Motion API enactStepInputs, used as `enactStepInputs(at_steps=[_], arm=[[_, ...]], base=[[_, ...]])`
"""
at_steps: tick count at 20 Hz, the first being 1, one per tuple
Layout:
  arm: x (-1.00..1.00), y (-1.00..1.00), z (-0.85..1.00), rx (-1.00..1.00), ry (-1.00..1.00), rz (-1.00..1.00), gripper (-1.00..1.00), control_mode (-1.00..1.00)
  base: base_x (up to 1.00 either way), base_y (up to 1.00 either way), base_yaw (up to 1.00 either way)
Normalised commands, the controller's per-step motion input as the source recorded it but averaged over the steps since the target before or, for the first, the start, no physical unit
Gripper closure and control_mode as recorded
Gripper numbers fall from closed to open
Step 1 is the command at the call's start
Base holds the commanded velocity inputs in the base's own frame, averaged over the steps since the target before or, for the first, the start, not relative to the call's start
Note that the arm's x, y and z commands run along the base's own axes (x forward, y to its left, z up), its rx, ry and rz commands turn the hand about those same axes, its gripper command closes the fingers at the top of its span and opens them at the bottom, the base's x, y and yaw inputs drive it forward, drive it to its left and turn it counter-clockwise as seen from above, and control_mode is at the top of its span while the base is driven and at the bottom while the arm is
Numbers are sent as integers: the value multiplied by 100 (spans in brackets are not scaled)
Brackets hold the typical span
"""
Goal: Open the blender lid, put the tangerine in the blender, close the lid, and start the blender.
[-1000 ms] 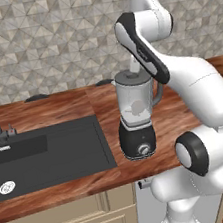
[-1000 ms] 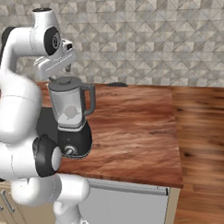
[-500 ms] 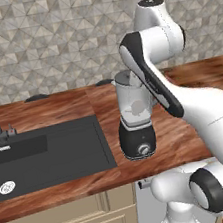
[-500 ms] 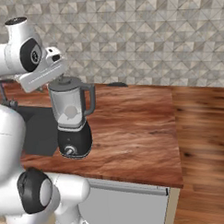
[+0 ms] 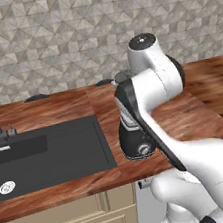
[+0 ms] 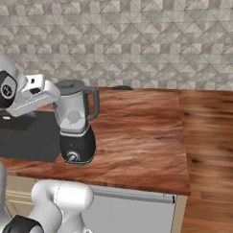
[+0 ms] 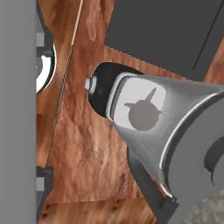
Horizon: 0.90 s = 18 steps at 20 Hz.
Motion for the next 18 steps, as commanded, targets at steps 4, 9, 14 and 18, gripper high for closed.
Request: enactStepInputs(at_steps=[4,9,14,18], arm=[[-18,25,-57,0,-23,-47,-100,-100],[0,0,-73,-6,-35,-36,-100,-100],[-7,0,-76,-5,-43,-28,-100,-100],[-7,0,-59,-6,-35,-37,-100,-100]], base=[[0,0,0],[0,0,0],[0,0,0],[0,0,0]])
